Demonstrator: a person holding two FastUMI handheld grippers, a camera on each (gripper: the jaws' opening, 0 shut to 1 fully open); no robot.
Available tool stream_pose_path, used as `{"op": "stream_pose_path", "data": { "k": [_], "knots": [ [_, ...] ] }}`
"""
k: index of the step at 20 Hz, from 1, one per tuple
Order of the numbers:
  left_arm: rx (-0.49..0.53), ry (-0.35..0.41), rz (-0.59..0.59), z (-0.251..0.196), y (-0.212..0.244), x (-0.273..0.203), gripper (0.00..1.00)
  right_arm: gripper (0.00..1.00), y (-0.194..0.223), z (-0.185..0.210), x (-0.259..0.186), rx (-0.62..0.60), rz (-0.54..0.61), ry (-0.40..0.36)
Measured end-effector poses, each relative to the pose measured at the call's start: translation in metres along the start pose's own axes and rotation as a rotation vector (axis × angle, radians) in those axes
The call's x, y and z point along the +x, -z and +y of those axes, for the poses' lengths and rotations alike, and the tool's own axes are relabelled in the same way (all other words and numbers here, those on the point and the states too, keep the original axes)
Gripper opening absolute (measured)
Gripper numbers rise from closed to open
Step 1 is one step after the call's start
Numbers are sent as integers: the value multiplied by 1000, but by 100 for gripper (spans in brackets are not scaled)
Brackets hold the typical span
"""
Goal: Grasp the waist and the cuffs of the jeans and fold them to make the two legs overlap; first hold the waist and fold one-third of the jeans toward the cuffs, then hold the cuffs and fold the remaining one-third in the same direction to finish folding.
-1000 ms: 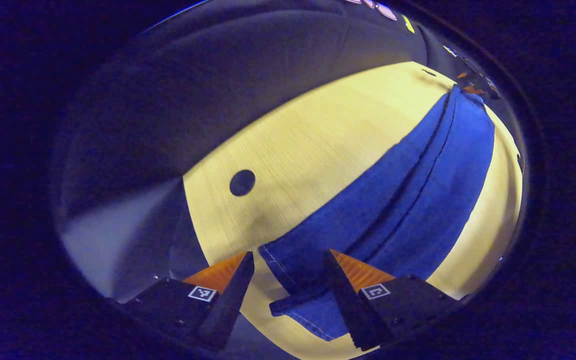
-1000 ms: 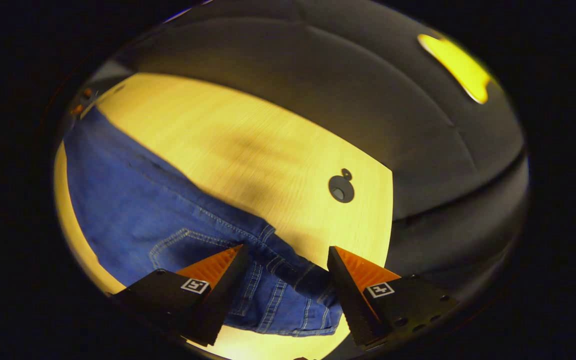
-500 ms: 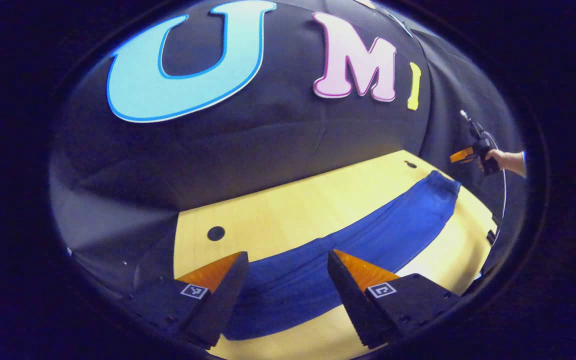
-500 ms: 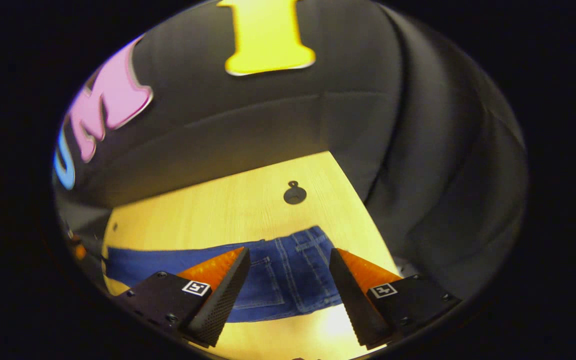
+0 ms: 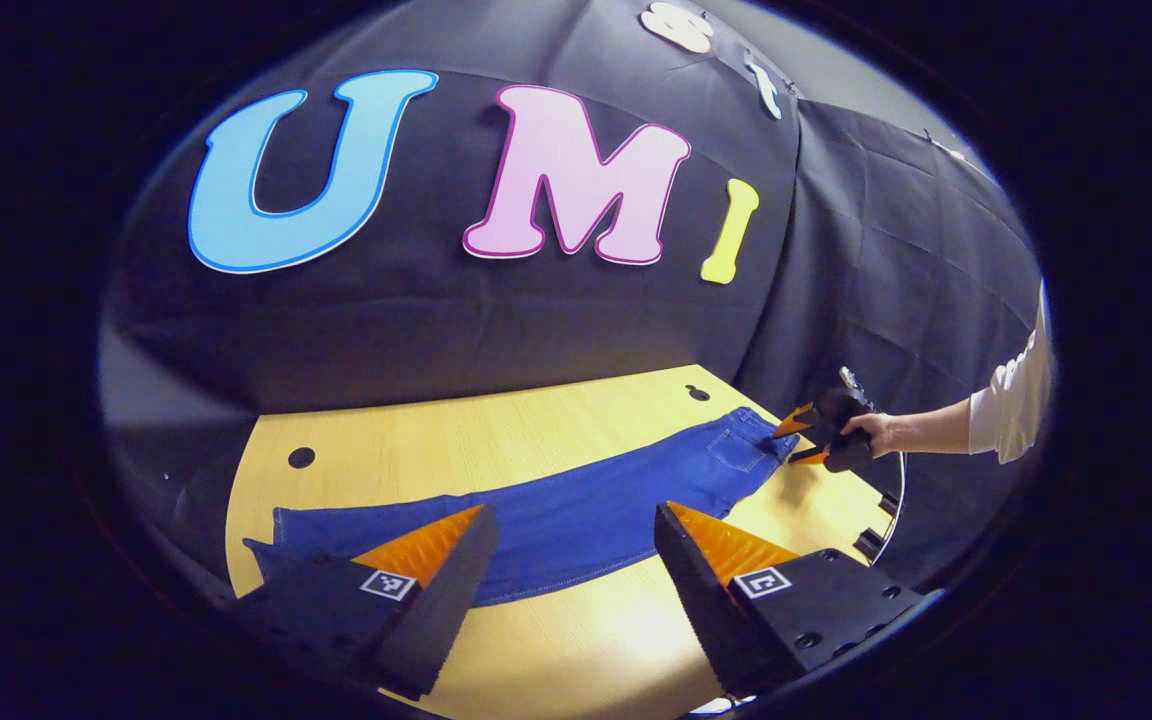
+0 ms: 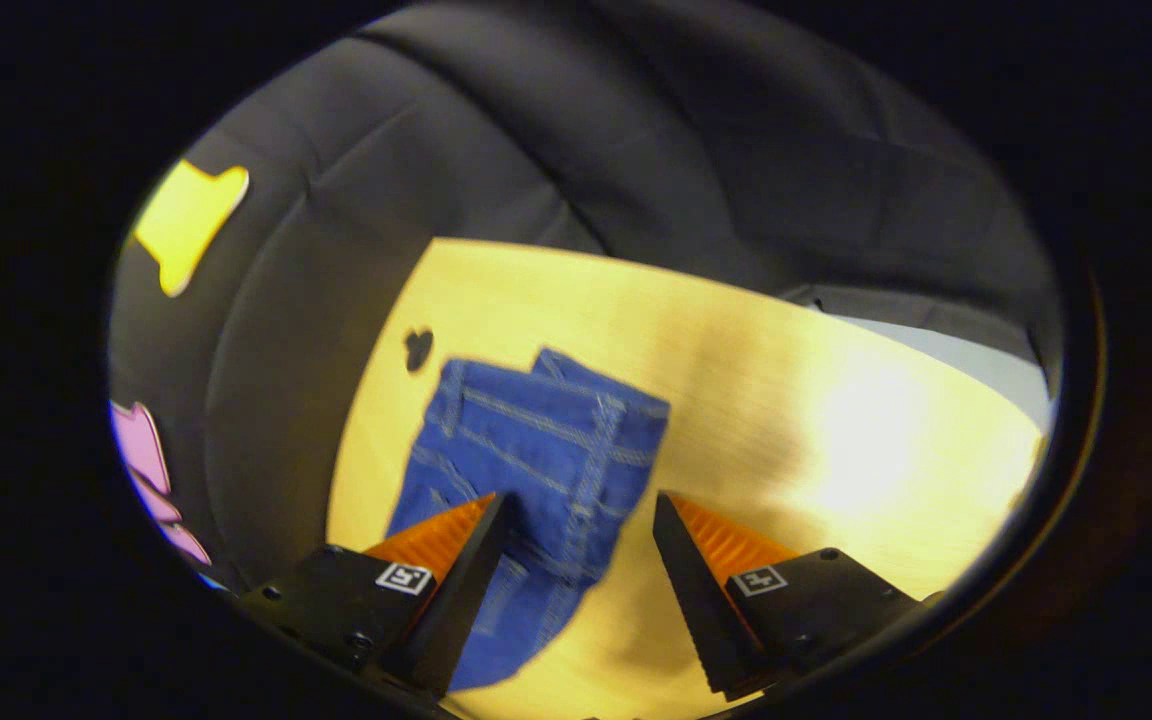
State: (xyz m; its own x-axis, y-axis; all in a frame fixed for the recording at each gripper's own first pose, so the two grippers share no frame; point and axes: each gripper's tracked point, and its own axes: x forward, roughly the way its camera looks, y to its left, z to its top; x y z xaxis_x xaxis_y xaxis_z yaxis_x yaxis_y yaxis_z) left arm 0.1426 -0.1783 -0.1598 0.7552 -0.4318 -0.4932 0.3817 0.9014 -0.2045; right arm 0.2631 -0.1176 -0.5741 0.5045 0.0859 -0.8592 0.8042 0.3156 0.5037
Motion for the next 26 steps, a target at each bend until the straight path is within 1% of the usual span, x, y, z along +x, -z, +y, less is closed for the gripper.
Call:
{"op": "stream_pose_path", "data": {
  "k": [1,3,4,6,7,8,9,10,11,12,14,15,17,19,20,21,22,24,26],
  "knots": [
    [-17,-24,1,3,3,-4,99,93,-1,3,3,8,-15,-12],
    [-54,-64,2,14,11,-14,99,91,-4,-2,4,22,-32,1],
    [-69,-82,7,21,17,-19,99,74,-3,-8,6,18,-32,12],
    [-95,-130,20,36,26,-26,99,40,-2,-13,9,-2,-32,5],
    [-108,-147,26,41,28,-30,98,43,-4,-12,10,-8,-39,-2],
    [-121,-153,31,42,31,-30,97,32,-5,-9,8,-20,-46,-11],
    [-127,-160,34,43,33,-32,97,32,-12,-4,6,-19,-85,-9],
    [-126,-166,34,43,34,-34,97,12,-14,2,5,-44,-100,-26],
    [-121,-171,23,44,33,-38,97,19,-19,11,-2,-72,-133,-38],
    [-122,-165,12,44,32,-41,97,13,-21,23,-15,-109,-156,-67],
    [-164,-135,-8,40,34,-50,97,13,-23,65,-50,-209,-202,-150],
    [-188,-120,-6,38,39,-58,97,13,-18,89,-68,-287,-216,-190],
    [-213,-119,-6,45,51,-74,97,13,9,147,-107,-443,-248,-281],
    [-240,-130,-1,54,63,-87,97,13,49,206,-140,-535,-257,-381],
    [-255,-135,-4,59,68,-94,97,13,70,231,-150,-586,-246,-417],
    [-270,-139,-15,62,72,-100,97,13,95,252,-160,-646,-236,-450],
    [-286,-146,-19,66,78,-105,97,13,129,272,-171,-699,-227,-492],
    [-323,-175,-9,77,95,-114,97,13,203,296,-172,-776,-148,-560],
    [-359,-202,-6,86,109,-123,97,12,280,299,-159,-827,-30,-578]
  ]
}}
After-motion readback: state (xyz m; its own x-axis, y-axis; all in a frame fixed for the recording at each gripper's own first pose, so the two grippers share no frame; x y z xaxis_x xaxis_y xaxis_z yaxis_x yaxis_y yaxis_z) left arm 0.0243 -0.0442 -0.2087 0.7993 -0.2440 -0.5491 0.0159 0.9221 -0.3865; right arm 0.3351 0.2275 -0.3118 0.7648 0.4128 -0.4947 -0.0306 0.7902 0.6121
